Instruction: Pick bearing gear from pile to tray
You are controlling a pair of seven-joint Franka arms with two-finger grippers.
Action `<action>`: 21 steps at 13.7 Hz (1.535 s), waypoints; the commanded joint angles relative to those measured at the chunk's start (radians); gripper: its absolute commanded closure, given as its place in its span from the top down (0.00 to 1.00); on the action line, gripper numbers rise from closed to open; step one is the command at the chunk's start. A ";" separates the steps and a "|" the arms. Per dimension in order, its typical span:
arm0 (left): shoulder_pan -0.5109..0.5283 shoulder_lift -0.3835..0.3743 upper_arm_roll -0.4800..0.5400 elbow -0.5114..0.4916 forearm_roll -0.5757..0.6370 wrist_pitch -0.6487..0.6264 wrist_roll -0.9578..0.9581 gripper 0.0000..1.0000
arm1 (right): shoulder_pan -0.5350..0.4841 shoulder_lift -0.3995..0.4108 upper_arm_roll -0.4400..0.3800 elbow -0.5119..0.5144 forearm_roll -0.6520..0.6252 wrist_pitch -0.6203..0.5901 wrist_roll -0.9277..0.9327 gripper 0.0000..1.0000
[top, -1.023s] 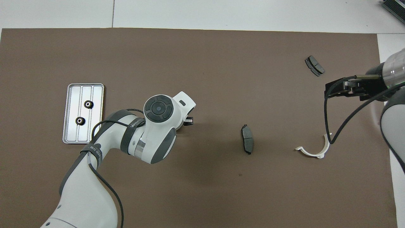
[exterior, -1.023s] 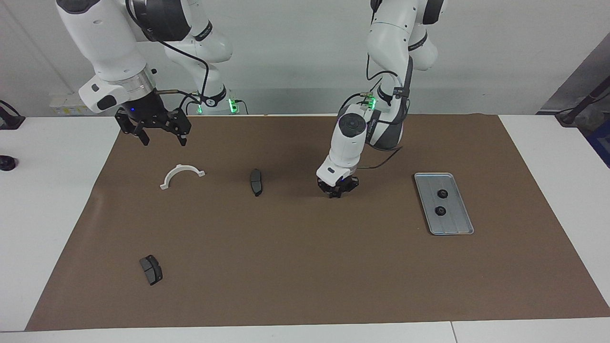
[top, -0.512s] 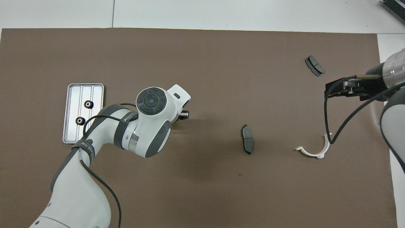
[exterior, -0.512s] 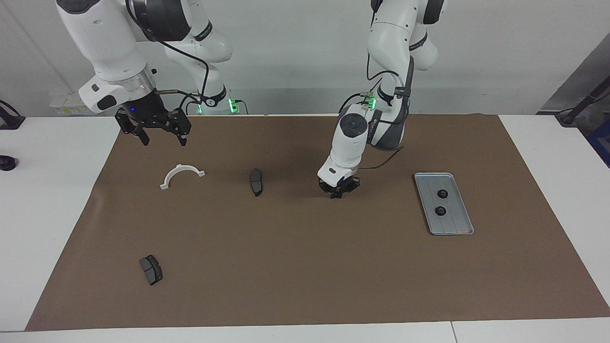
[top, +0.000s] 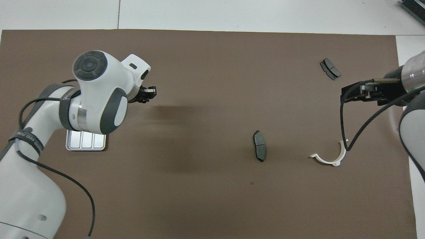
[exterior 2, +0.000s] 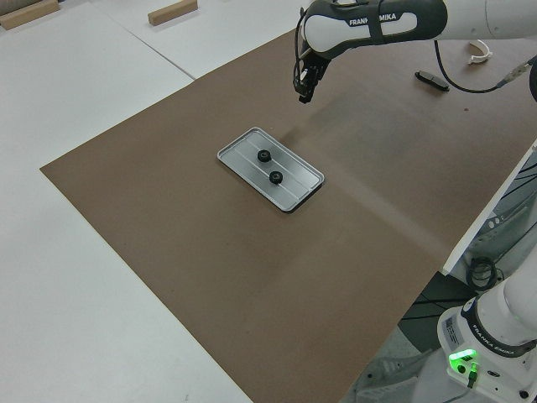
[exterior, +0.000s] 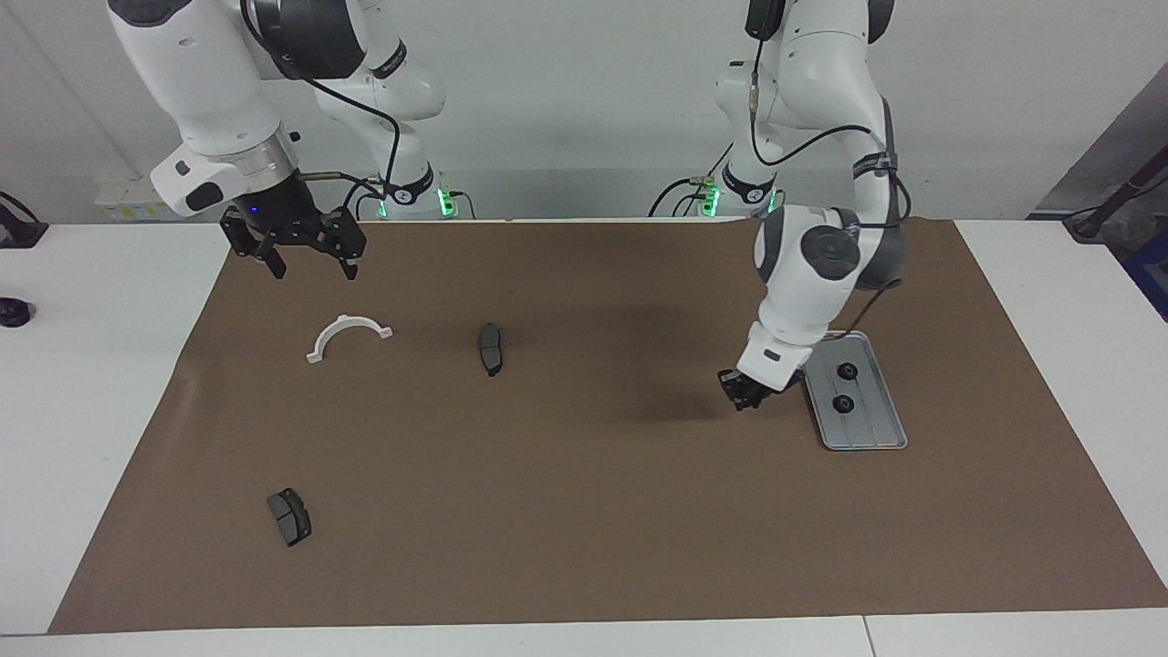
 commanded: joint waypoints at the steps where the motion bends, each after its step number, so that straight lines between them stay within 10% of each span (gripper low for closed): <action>1: 0.108 -0.061 -0.010 -0.055 0.006 -0.078 0.204 0.06 | -0.010 -0.011 0.004 -0.016 0.022 0.009 -0.023 1.00; 6: 0.191 -0.152 -0.010 -0.258 0.006 -0.049 0.433 0.12 | -0.010 -0.011 0.004 -0.016 0.022 0.010 -0.023 1.00; 8: 0.193 -0.171 -0.009 -0.316 0.006 -0.023 0.450 0.35 | -0.010 -0.011 0.004 -0.016 0.022 0.009 -0.023 1.00; 10: 0.193 -0.178 -0.010 -0.322 0.006 -0.023 0.453 0.94 | -0.010 -0.011 0.005 -0.016 0.022 0.009 -0.023 1.00; 11: 0.193 -0.178 -0.009 -0.310 0.006 -0.023 0.453 1.00 | -0.010 -0.011 0.005 -0.016 0.022 0.009 -0.023 1.00; 21: 0.194 -0.274 0.014 0.121 0.009 -0.515 0.385 1.00 | -0.010 -0.011 0.004 -0.016 0.022 0.010 -0.023 1.00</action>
